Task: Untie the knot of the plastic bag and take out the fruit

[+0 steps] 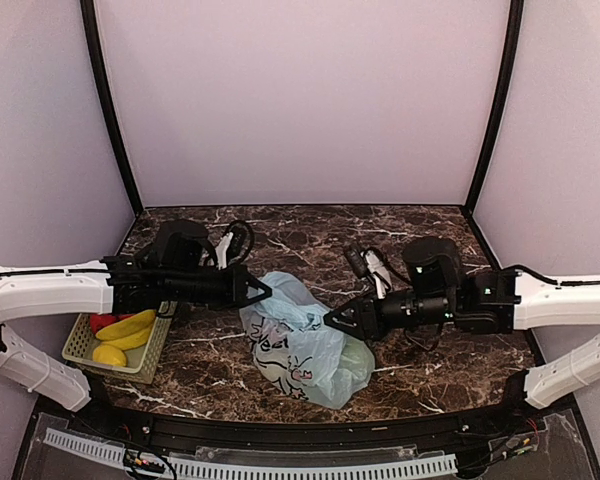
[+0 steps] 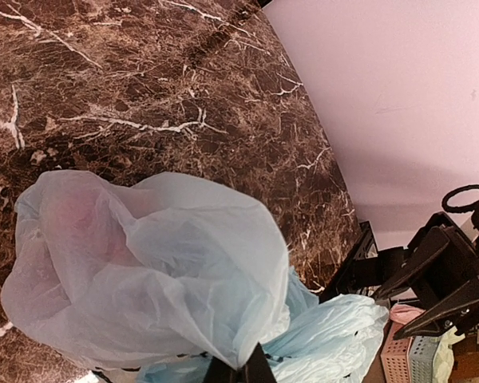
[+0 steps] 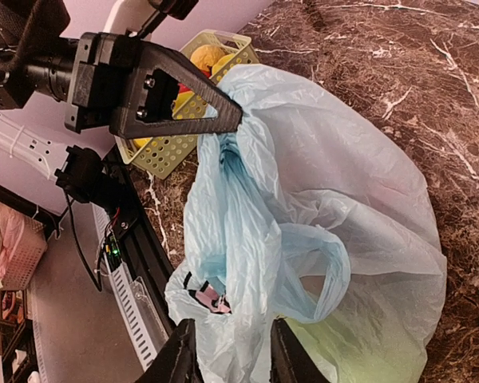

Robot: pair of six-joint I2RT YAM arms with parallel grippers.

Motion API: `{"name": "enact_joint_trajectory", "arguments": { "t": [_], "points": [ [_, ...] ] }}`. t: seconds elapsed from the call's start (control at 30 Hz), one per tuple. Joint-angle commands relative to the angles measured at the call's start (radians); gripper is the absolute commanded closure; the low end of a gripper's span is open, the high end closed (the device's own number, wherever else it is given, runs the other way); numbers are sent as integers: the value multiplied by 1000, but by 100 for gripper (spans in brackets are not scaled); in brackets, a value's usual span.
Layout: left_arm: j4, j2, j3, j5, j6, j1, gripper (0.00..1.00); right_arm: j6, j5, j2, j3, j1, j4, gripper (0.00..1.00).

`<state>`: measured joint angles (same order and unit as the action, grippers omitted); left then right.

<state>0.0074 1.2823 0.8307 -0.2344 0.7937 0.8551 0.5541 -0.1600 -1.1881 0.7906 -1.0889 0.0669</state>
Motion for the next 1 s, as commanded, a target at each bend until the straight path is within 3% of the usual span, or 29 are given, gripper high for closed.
{"name": "enact_joint_trajectory", "arguments": {
  "t": [0.0,0.1,0.23,0.4,0.63,0.97],
  "points": [
    [10,3,26,-21,-47,-5,99,-22,20,-12,59,21,55,67],
    [9,3,34,-26,-52,-6,99,-31,-3,-46,95,29,70,60],
    [9,2,35,-29,-56,-5,99,-41,-20,-115,139,33,95,58],
    [4,-3,29,-38,-53,-5,99,-68,-26,-209,217,32,127,71],
    [-2,-16,29,-28,-58,-5,99,-59,17,-222,232,32,119,98],
    [-23,-23,49,-34,-77,-46,99,-10,153,-101,154,38,104,100]
  ]
}}
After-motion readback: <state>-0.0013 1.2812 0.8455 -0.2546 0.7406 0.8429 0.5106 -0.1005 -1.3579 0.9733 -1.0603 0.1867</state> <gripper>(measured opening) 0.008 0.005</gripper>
